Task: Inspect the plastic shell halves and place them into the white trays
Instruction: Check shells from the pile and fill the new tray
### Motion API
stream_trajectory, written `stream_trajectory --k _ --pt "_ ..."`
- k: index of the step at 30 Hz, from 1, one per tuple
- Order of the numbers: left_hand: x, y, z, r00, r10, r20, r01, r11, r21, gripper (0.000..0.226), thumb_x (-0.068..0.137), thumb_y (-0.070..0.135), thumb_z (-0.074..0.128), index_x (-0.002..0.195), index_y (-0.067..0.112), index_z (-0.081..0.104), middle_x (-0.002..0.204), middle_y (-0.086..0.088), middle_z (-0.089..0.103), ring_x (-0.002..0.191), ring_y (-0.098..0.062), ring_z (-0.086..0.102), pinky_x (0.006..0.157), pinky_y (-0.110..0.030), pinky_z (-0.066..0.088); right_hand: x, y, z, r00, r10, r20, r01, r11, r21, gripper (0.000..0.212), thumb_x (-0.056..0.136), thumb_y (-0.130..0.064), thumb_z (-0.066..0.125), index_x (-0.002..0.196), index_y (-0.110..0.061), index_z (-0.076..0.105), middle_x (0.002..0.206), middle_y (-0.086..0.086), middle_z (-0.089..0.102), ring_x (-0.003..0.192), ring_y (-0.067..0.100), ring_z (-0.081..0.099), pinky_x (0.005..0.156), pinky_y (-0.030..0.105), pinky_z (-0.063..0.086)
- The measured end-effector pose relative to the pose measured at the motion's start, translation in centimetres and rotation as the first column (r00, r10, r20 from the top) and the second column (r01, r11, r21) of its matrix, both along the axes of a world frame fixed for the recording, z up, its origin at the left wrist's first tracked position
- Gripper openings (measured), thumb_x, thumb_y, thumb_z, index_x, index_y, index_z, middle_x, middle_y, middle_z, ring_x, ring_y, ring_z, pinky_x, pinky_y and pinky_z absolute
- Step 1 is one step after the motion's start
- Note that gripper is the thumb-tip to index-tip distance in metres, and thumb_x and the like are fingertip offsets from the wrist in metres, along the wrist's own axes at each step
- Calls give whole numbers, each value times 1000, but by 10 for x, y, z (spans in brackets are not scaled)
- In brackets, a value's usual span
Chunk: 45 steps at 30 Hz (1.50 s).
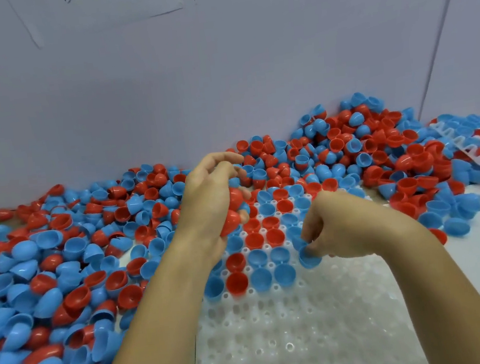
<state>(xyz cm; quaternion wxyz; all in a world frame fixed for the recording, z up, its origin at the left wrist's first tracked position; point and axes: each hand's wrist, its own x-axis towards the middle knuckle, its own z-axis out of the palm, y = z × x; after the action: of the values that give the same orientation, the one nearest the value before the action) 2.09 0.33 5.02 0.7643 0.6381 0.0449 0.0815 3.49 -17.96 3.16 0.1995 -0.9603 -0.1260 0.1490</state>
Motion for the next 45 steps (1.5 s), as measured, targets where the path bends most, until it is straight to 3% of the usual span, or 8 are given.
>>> stream_trajectory --k 4,13,18,25,30,35,39,45 --pt "-11 8 6 1000 8 14 -7 1000 -12 36 84 -4 36 93 12 66 98 -10 62 59 -14 57 39 -24 38 -5 13 -7 1000 0 -14 -1 994 -113 15 84 -14 75 98 -8 74 95 9 71 74 19 67 69 32 59" --pt "-25 7 -25 996 21 -84 -61 862 -503 45 66 -6 38 99 11 65 91 -9 61 61 -17 55 36 -20 36 -2 14 -10 999 -12 -42 6 992 -125 21 83 -16 77 104 -12 75 97 2 73 88 19 69 76 35 61" --pt "-21 13 -35 995 35 -97 -83 833 -547 43 78 -10 36 103 12 63 94 -10 62 63 -18 57 37 -20 37 0 -1 -2 995 -13 98 -8 977 212 8 91 -32 70 94 -32 77 71 -22 60 64 -9 60 51 8 40" --pt "-26 4 -30 998 -56 -42 20 799 -601 37 88 -9 40 108 13 62 95 -9 64 63 -18 59 34 -18 35 -10 39 -11 997 34 72 -73 761 645 30 92 -29 69 122 -29 68 102 -8 74 87 5 72 78 26 61" --pt "-27 3 -28 997 -70 -22 49 857 -512 38 91 -8 41 106 18 63 102 -10 63 63 -14 59 34 -17 34 -13 41 -9 999 38 -8 -18 629 777 22 92 -20 69 114 -20 71 91 0 78 82 14 76 80 25 60" --pt "-23 0 -32 994 -29 -102 -6 946 -325 36 92 -4 44 112 19 63 73 -6 60 43 -7 43 33 -18 34 -9 33 -8 997 -80 -18 65 641 764 20 88 -28 73 108 -24 73 91 -4 77 79 10 75 82 28 60" --pt "-20 2 -36 982 108 -156 -131 981 -147 27 94 -1 51 110 16 63 54 5 65 66 -19 58 34 -19 37 -7 34 -11 973 -206 104 62 667 743 22 81 -31 79 103 -30 76 86 -14 73 79 0 70 75 18 55" --pt "-23 1 -39 988 -48 -144 47 999 -7 24 96 35 67 104 13 74 90 -8 78 56 -12 66 37 -20 40 -9 40 -11 953 -146 264 -78 727 683 19 83 -22 79 96 -35 76 77 -17 73 75 7 71 73 24 60"
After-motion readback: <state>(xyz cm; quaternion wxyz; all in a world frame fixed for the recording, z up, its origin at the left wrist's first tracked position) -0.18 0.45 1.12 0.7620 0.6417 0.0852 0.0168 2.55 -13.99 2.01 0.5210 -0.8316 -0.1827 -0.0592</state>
